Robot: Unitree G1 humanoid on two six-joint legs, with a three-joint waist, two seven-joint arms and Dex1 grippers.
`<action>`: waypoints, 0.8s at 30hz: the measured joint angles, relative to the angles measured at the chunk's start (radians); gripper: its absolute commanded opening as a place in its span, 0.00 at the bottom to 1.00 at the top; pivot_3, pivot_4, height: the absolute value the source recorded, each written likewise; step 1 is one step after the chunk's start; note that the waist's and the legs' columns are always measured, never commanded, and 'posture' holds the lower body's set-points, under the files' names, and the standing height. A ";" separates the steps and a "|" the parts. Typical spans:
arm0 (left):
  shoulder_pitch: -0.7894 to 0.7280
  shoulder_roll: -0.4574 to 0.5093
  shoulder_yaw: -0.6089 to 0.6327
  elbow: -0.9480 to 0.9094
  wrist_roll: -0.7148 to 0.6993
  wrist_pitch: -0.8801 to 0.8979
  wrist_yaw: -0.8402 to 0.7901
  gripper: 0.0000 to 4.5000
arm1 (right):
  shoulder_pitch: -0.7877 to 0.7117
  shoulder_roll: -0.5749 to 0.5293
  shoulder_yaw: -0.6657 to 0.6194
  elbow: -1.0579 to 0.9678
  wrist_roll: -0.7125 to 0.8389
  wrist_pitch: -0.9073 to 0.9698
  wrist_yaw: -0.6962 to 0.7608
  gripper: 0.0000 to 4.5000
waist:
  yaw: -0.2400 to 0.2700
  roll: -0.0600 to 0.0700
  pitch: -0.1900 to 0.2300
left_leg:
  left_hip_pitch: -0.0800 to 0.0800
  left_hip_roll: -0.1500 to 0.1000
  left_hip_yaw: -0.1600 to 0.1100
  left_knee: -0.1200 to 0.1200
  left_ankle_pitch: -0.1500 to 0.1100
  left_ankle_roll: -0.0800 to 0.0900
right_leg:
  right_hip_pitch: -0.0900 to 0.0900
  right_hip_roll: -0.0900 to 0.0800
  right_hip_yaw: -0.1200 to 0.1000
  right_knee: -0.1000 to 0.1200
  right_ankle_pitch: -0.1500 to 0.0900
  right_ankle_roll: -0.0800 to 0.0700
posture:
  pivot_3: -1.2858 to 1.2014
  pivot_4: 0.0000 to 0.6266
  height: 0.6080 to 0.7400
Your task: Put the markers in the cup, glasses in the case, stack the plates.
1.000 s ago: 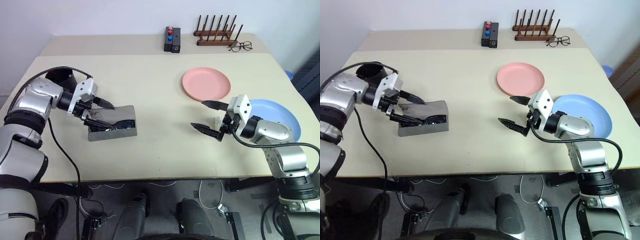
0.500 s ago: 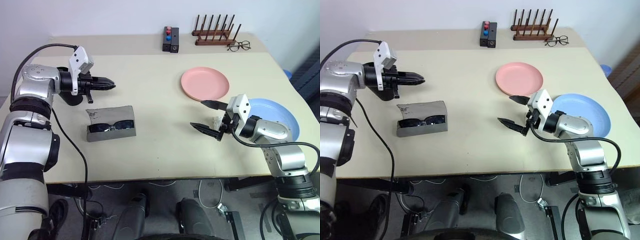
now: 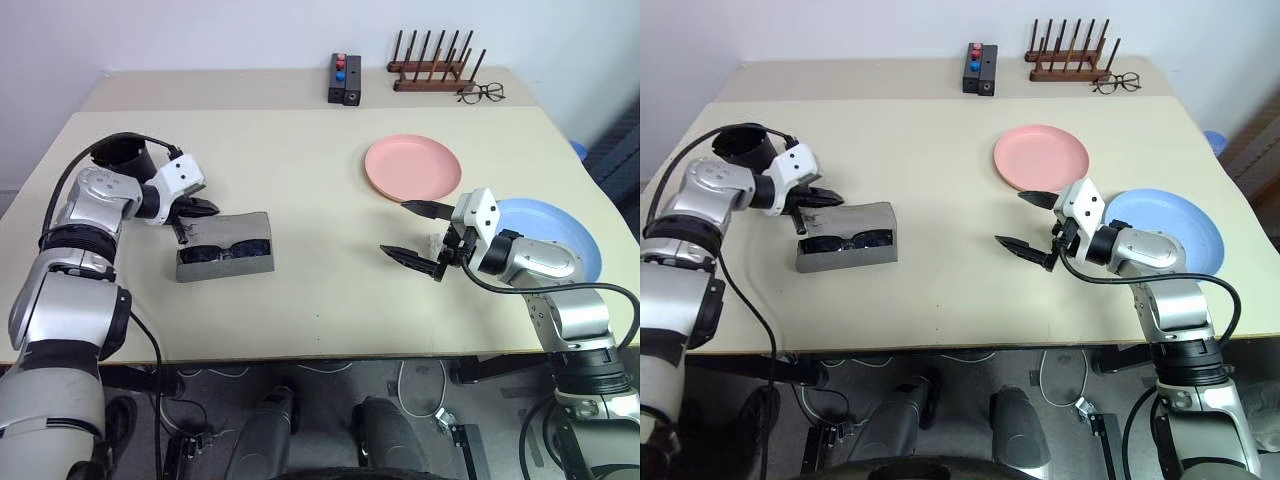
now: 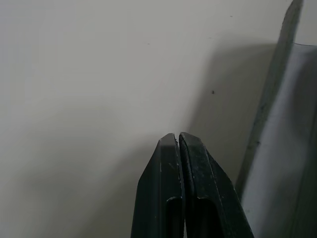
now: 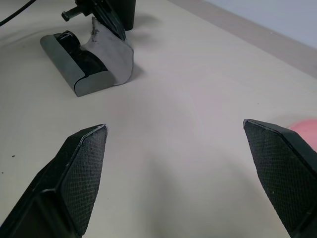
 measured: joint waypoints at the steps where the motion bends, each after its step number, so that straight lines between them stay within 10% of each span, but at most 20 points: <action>1: -0.001 0.000 0.004 -0.001 0.005 0.012 -0.034 0.01 | 0.000 0.000 0.000 0.000 0.000 0.000 0.000 1.00 | 0.000 0.000 0.000 | 0.000 0.000 0.000 0.000 0.000 0.000 | 0.000 0.000 0.000 0.000 0.000 0.000 | 0.52 0.24 1.00; 10: -0.008 0.021 0.051 -0.056 0.000 0.115 -0.384 0.01 | 0.000 0.000 0.000 0.000 -0.001 -0.001 -0.003 1.00 | -0.001 0.000 0.000 | 0.000 0.000 0.000 0.000 0.000 0.000 | 0.000 0.000 0.000 0.000 0.000 0.000 | 0.52 0.24 1.00; 24: 0.108 0.150 -0.117 -0.316 -0.279 0.244 -0.416 0.06 | -0.004 0.001 0.002 0.003 -0.007 -0.009 -0.002 1.00 | 0.006 0.000 0.000 | 0.000 0.000 -0.001 0.001 0.000 0.000 | 0.000 0.000 0.000 0.000 0.000 0.000 | 0.52 0.24 1.00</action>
